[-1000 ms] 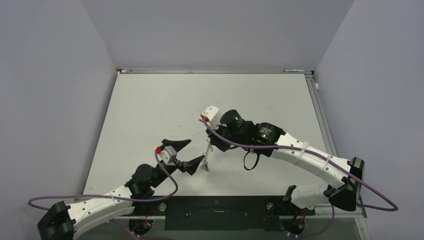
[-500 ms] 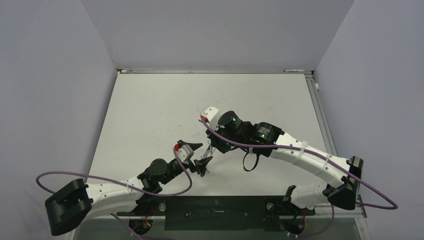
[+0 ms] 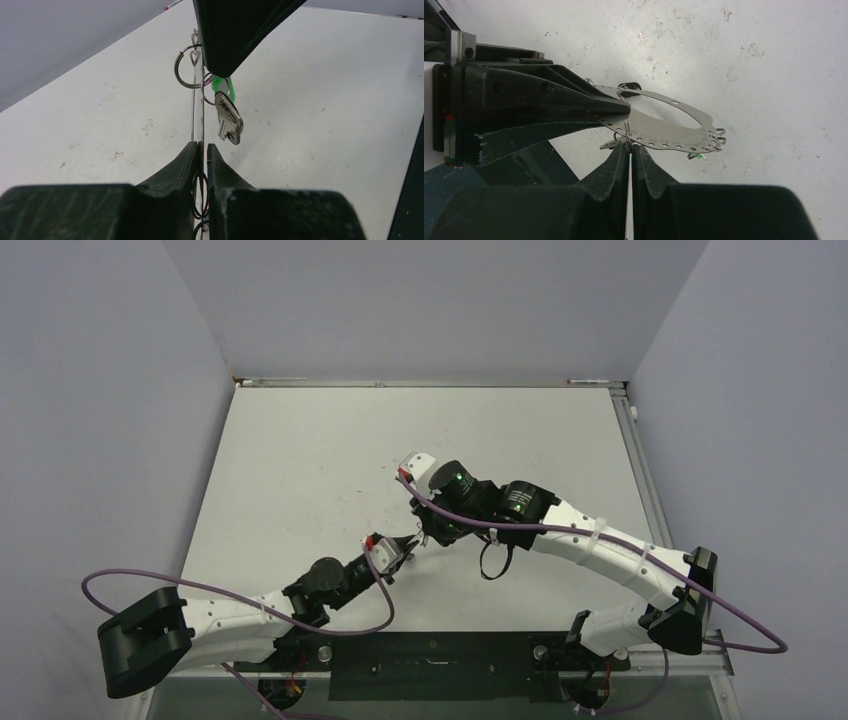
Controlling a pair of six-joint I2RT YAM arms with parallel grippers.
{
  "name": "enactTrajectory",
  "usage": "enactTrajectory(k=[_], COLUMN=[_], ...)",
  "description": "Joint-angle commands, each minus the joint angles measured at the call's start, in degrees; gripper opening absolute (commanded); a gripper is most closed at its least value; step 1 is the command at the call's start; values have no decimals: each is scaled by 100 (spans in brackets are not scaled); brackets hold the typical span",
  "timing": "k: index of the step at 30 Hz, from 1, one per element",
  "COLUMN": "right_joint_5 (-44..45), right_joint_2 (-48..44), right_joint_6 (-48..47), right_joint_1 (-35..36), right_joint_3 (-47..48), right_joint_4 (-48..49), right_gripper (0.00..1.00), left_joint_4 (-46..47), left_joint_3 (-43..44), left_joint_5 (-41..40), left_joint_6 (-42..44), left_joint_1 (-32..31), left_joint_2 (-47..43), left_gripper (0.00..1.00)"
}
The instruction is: Put the keys on the keyring
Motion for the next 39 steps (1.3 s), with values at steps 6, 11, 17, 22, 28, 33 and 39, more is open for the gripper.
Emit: enactTrajectory(k=[6,11,17,22,28,33,39], right_joint_5=[646,737,578,511,314,67,-178], right_joint_2=[73,155,428,634,749,755,790], right_joint_6=[291,623,669,585,451,340,189], right_joint_1=[42,50,52,-27,-171,-338,-557], right_joint_3=[179,103,233,502,665,806,876], right_joint_4=[-320,-264,-357,-737,-1070,-1233,-1391], right_gripper=[5,5,5,5,5,5,5], left_joint_4=[-480,-743,-912,-1081,-1128,-1492,-1619], left_joint_3=[496,740,965,1015,822,734,463], left_joint_5=[-597,-1023,-1379,-1756,-1564,-1104,-231], left_joint_6=[484,262,442,1157,1594,1745,1983], left_joint_1=[-238,-319,-440,-568,-711,-798,-831], left_joint_2=[-162,-124,96,221,-36,-414,-999], left_gripper=[0,0,0,0,36,58,73])
